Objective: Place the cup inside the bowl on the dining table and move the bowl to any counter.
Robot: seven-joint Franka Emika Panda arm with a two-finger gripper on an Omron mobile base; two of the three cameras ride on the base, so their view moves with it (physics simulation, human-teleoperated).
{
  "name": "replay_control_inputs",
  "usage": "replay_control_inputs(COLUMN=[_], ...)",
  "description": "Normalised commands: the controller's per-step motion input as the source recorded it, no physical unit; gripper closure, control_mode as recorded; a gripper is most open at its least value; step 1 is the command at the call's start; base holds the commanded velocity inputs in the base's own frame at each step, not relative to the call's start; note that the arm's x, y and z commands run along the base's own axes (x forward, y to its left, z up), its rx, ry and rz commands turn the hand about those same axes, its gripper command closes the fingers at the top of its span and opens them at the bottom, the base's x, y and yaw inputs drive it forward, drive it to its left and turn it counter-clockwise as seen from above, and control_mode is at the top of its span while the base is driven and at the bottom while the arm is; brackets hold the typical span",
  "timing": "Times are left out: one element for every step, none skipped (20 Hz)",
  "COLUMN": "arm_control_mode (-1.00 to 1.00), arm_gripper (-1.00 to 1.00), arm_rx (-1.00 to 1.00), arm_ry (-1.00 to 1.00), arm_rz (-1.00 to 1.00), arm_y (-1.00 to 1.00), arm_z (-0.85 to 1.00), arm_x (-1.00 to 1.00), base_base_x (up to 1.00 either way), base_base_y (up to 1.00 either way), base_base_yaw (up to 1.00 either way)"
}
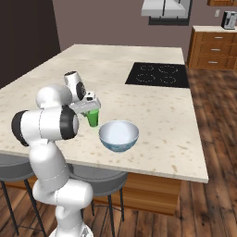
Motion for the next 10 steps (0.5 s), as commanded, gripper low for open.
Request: replay_control_inputs(arm_control_mode=[-1.0, -1.0, -1.0, -1.0, -1.0, -1.0, -1.0, -1.0, -1.0, -1.0], arm_gripper=[1.0, 1.0, 1.0, 1.0, 1.0, 1.0, 1.0, 1.0, 1.0, 1.0], arm_rx=[0.0, 0.0, 0.0, 0.0, 0.0, 0.0, -0.01, -0.01, -0.02, -0.02], arm_ry=[0.08, 0.09, 0.1, 0.12, 0.13, 0.12, 0.11, 0.1, 0.08, 0.07], arm_rz=[0.0, 0.0, 0.0, 0.0, 0.0, 0.0, 0.0, 0.0, 0.0, 0.0], arm_y=[0.0, 0.0, 0.0, 0.0, 0.0, 0.0, 0.0, 0.0, 0.0, 0.0], arm_z=[0.32, 0.29, 0.24, 0.16, 0.1, 0.03, 0.0, 0.0, 0.0, 0.0], arm_x=[-0.58, -0.54, -0.47, -0.35, -0.28, -0.18, -0.13, -0.09, -0.05, 0.0], base_base_x=[0.0, 0.0, 0.0, 0.0, 0.0, 0.0, 0.0, 0.0, 0.0, 0.0], base_base_y=[0.0, 0.0, 0.0, 0.0, 0.0, 0.0, 0.0, 0.0, 0.0, 0.0], base_base_yaw=[0.0, 0.0, 0.0, 0.0, 0.0, 0.0, 0.0, 0.0, 0.0, 0.0])
